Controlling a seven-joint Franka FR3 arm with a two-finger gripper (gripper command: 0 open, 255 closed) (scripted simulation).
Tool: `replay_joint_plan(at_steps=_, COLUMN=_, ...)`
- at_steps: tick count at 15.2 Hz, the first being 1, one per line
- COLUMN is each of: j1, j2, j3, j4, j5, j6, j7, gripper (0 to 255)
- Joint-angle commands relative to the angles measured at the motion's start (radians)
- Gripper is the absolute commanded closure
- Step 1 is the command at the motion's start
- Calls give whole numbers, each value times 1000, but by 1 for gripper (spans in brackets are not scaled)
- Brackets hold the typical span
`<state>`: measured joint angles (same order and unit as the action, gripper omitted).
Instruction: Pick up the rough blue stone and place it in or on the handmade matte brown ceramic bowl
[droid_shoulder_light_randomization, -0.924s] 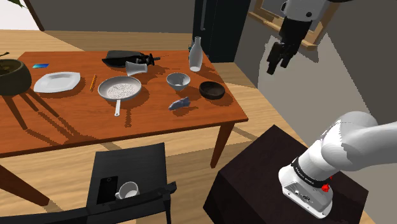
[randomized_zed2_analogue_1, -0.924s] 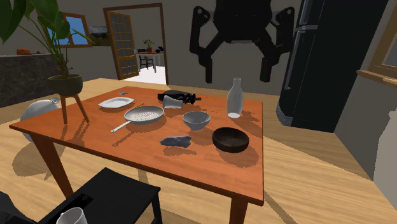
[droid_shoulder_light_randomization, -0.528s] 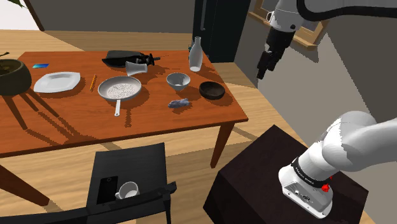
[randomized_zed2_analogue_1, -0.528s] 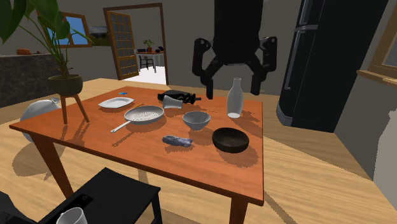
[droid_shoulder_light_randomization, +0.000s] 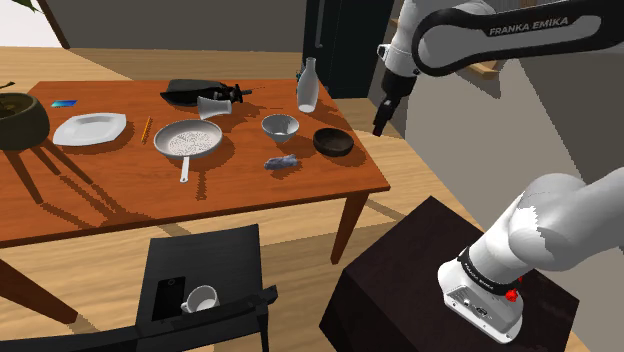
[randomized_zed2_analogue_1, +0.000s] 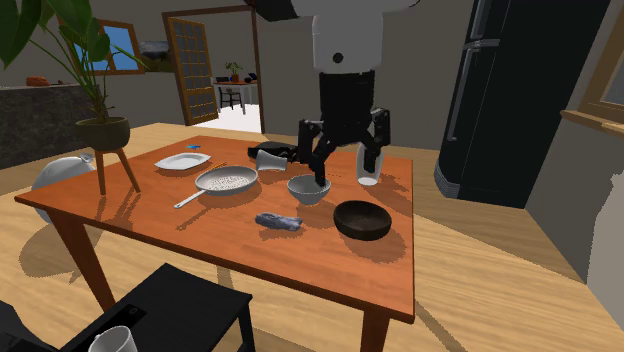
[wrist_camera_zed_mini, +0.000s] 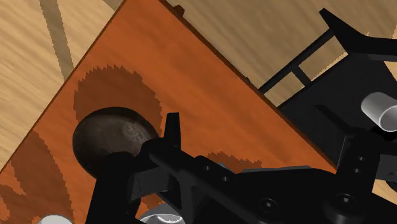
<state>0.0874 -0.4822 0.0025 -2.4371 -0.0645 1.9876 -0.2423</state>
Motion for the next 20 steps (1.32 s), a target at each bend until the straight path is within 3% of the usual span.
replay_joint_plan(at_steps=1, j1=9, j2=60, j3=-8, j4=-7, j5=-15, j6=87, j7=-51, gripper=0)
replay_joint_plan(at_steps=11, j1=52, j2=405, j3=-9, j4=83, j5=-71, j6=431, j7=-257, gripper=0)
replay_joint_plan(at_steps=20, j1=80, j2=724, j3=20, j4=261, j5=-140, j6=650, j7=-408, gripper=0)
